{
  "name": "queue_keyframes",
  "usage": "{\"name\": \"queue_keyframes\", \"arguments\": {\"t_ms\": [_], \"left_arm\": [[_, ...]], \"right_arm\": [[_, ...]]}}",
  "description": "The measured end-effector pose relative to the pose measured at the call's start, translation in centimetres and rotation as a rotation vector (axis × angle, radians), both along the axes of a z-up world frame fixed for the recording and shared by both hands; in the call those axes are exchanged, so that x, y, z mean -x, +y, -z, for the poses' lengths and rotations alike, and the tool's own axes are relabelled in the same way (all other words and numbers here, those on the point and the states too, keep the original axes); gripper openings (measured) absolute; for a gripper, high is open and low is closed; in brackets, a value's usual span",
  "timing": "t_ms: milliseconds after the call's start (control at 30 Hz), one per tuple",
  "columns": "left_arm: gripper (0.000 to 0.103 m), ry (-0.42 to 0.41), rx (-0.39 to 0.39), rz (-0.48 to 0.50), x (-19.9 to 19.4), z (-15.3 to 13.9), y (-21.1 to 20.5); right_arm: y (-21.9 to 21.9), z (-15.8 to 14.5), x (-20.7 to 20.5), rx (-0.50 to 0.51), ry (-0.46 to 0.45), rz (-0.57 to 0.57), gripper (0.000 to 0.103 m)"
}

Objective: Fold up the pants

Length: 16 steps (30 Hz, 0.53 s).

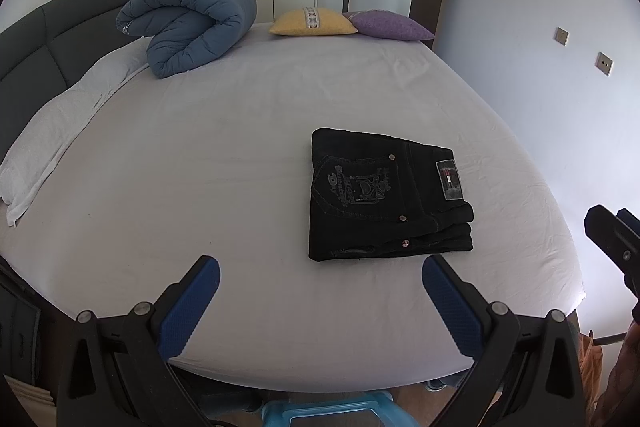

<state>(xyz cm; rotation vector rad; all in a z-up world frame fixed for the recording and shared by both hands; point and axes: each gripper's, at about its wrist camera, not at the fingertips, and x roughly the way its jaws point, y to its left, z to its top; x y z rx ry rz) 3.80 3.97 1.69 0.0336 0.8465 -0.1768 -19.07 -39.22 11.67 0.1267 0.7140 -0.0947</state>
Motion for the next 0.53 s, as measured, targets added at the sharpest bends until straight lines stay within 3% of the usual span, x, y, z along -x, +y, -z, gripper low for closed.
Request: {"name": "queue_keyframes", "arguments": {"t_ms": [333,533], "left_arm": [[0.103,-0.054,-0.077,0.019,0.6,-0.5,-0.6],[0.103,-0.044,-0.067,0.014,0.4,-0.6,-0.4]], "right_arm": [[0.4,0.4,0.2,-0.003,0.003,-0.001,0.103],[1.3,1.1,0.8,-0.004,0.008,-0.002,0.103]]}}
